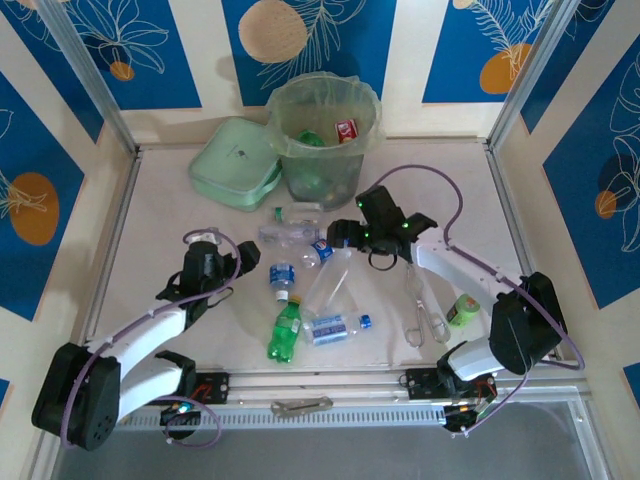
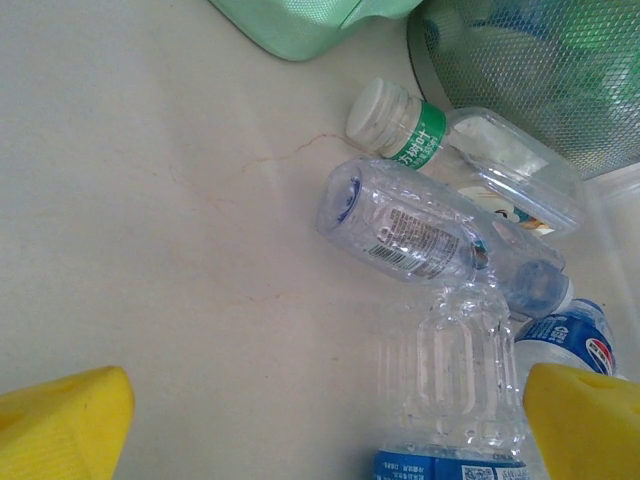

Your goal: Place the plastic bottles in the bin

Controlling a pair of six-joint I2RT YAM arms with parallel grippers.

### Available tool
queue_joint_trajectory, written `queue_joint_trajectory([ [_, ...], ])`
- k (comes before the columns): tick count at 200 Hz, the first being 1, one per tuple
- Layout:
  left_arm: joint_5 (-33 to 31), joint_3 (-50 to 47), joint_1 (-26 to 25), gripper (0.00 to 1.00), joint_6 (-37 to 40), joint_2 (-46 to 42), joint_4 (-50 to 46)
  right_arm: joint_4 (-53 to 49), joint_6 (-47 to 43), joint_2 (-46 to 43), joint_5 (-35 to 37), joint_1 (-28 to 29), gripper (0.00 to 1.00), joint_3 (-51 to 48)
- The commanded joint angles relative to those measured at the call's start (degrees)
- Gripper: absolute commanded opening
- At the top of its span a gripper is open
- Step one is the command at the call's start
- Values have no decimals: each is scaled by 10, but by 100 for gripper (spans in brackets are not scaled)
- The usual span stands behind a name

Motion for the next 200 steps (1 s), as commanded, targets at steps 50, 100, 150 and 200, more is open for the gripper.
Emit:
queue_joint_trajectory([
  [50,17,26,6,100,-7,12,22,22,213,83,4,74,97,-35],
  [100,13,19,6,99,-2,-2,13,27,263,125,2,97,97,-29],
  [150,6,11,6,99,0,-16,5,48,271,159,-7,97,94,-26],
  [200,-1,10,7,99,3,-28,-8,76,282,180,-14,98,84,-28],
])
